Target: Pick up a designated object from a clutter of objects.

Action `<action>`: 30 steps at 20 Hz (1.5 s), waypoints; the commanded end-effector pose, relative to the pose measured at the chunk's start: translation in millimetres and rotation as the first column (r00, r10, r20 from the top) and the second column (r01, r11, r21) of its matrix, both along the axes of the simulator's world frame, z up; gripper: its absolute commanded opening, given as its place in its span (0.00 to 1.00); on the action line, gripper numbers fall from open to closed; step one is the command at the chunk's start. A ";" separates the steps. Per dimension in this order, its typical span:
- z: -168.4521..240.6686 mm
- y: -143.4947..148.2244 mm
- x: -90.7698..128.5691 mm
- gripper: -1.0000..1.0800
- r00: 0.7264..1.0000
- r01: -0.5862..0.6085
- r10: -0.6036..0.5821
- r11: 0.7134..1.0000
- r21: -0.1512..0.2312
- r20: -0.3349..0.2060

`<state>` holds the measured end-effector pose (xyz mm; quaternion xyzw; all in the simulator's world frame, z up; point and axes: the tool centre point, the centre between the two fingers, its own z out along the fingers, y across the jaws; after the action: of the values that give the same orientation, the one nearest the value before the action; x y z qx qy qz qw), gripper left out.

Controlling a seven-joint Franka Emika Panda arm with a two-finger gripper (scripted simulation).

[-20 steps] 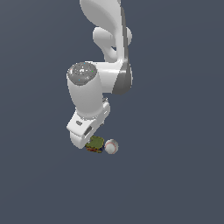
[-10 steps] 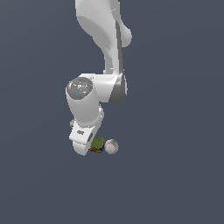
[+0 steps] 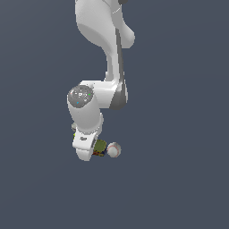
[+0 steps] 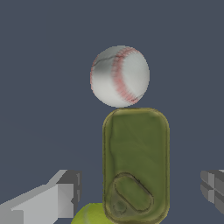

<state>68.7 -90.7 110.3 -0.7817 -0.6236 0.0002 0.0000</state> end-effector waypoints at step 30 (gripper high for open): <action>-51.7 -0.4 0.1 0.00 1.000 -0.010 0.010 1.000 0.000 0.000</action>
<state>69.1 -91.1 59.1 -0.7785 -0.6276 -0.0003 -0.0003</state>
